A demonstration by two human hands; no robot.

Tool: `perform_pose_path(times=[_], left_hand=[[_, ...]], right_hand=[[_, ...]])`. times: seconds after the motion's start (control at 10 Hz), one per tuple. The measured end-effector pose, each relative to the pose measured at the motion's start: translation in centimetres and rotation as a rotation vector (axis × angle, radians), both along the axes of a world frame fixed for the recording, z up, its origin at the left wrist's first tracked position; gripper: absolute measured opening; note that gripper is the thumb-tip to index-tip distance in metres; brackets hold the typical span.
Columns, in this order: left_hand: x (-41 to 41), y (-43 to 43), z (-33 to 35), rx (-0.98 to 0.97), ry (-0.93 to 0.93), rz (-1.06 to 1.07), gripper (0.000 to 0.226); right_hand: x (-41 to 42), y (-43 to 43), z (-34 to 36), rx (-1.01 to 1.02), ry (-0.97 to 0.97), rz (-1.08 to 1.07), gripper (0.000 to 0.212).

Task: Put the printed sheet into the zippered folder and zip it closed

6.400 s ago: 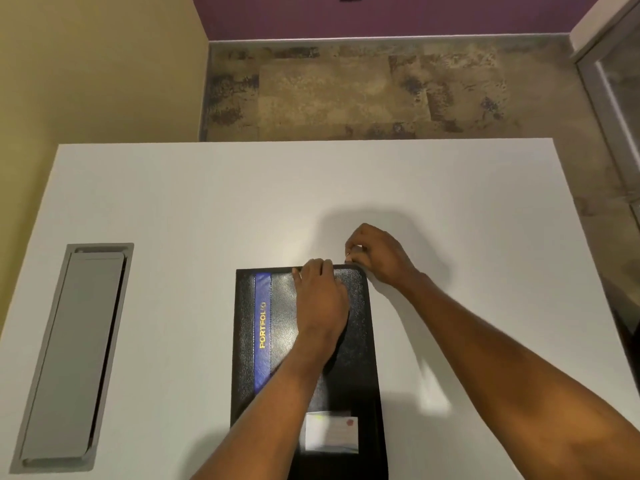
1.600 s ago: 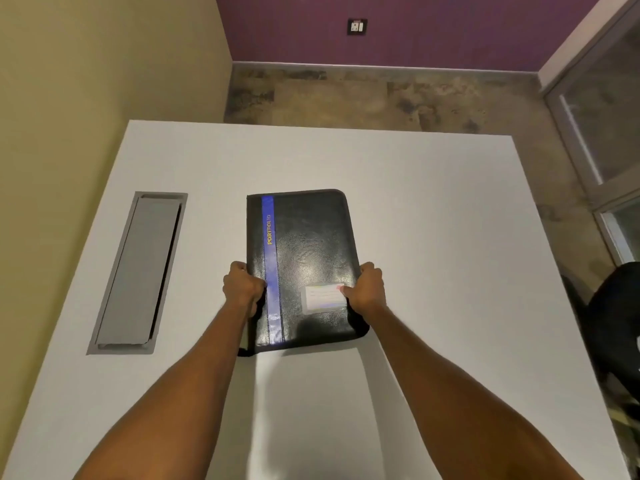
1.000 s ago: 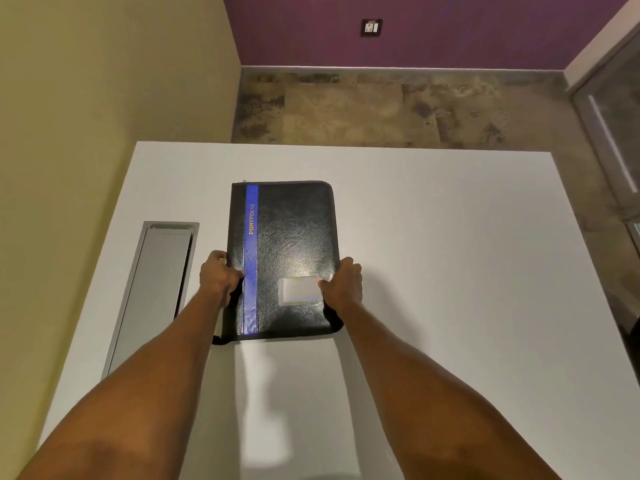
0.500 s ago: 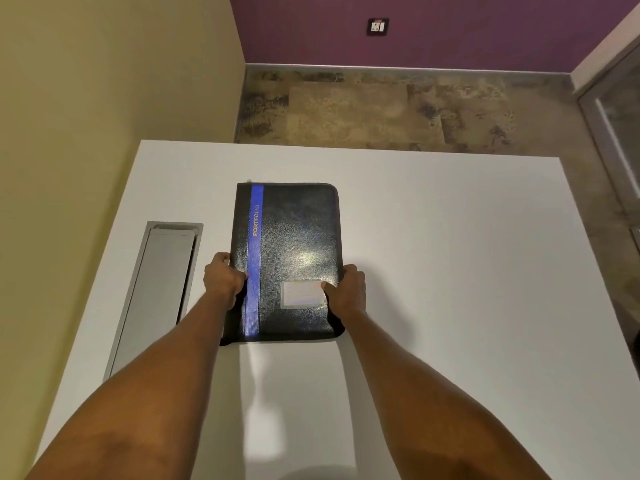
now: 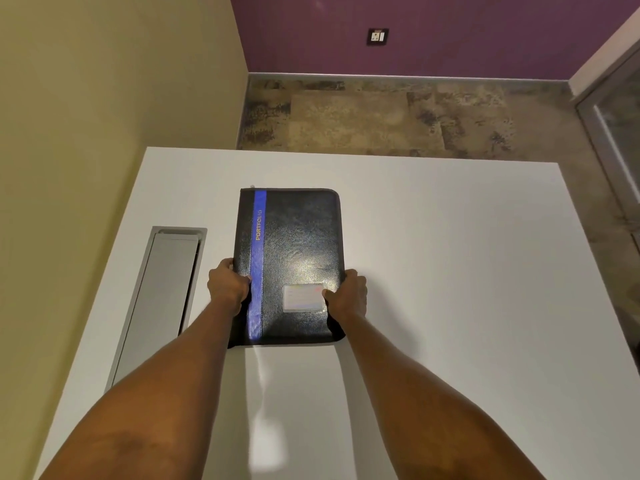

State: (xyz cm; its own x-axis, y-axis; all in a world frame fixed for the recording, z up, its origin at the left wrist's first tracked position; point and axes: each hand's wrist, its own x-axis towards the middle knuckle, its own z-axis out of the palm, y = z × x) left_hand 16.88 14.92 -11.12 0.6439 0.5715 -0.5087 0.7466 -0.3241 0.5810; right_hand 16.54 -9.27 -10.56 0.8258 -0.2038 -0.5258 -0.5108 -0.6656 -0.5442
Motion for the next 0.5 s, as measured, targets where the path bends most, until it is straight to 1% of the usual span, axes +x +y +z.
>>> perform_pose_path(times=[0.2,0.3,0.4,0.5], left_hand=[[-1.3,-1.6,2.1,0.151,0.05,-0.124,0.045],[-2.6,-2.8,3.4,0.229,0.076,-0.226,0.048],[-4.6,-4.3,5.1,0.284,-0.001,-0.384,0.041],[-6.1,-5.6,6.1,0.309,-0.06,-0.476,0.045]], right_hand=[[-0.4,-0.1,1.4,-0.014,-0.006,0.081,0.048],[-1.4,0.0,2.8,-0.056,-0.049,0.166,0.047],[-3.2,-0.3,4.7,-0.111,-0.139,0.293,0.046],[-5.0,-0.7,5.8,-0.098,-0.239,0.336,0.044]])
